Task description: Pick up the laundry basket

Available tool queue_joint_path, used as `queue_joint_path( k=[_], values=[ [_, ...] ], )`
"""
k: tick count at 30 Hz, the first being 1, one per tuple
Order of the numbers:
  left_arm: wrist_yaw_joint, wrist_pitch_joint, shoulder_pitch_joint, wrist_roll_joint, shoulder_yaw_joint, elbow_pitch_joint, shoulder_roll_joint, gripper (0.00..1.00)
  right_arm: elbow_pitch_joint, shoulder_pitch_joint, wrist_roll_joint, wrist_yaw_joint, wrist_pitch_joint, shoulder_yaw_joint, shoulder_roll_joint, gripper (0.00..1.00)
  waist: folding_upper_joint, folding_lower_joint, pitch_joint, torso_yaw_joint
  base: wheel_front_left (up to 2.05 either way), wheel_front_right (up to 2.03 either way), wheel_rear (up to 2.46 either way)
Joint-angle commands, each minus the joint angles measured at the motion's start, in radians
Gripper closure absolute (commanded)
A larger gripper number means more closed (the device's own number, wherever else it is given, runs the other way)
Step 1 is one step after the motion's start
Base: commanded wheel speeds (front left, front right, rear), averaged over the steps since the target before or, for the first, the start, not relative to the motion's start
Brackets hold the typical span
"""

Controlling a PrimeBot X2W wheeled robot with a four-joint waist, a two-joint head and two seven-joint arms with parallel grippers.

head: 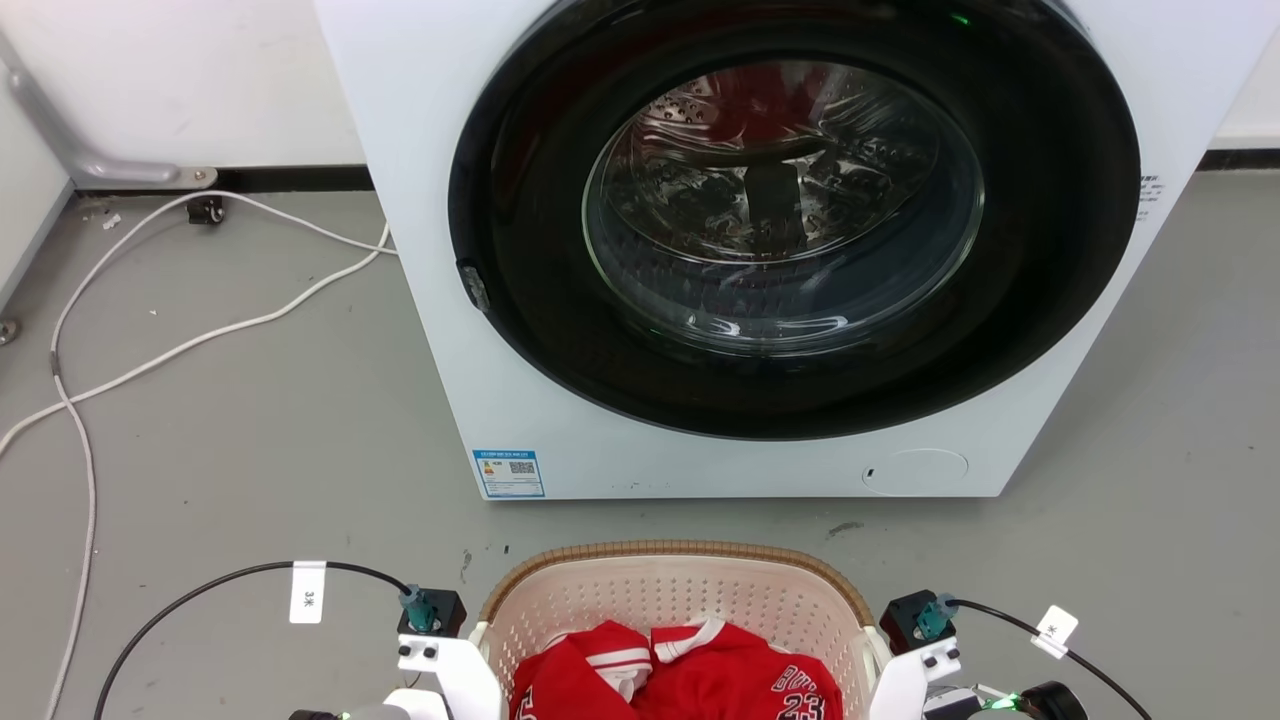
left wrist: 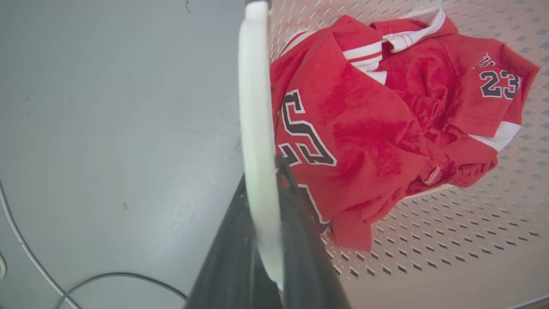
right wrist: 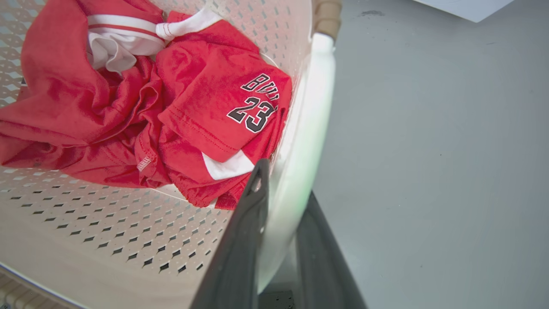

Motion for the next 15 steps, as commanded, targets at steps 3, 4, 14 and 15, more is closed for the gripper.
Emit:
queue_joint_path(
  k=[3, 4, 14, 15],
  values=[
    [-0.002, 0.028, 0.003, -0.027, -0.036, -0.012, 0.006, 1.00, -0.014, 0.002, 0.020, 0.003, 0.016, 0.032, -0.010, 1.00, 0.0000, 0.0003, -0.013, 0.002, 0.00, 0.00, 0.00],
    [-0.002, 0.035, 0.004, -0.034, -0.048, -0.013, 0.010, 1.00, -0.015, 0.000, 0.027, 0.003, 0.021, 0.039, -0.012, 1.00, 0.0000, 0.0003, -0.016, 0.002, 0.00, 0.00, 0.00],
    [-0.002, 0.054, 0.014, -0.118, -0.108, -0.012, 0.031, 1.00, -0.012, 0.003, 0.096, 0.003, 0.053, 0.106, -0.023, 1.00, 0.0000, 0.0003, -0.034, 0.003, 0.00, 0.00, 0.00],
    [-0.002, 0.056, 0.013, -0.122, -0.113, -0.013, 0.032, 1.00, -0.011, 0.004, 0.100, 0.003, 0.051, 0.112, -0.022, 1.00, 0.0000, 0.0003, -0.035, 0.003, 0.00, 0.00, 0.00]
  ],
)
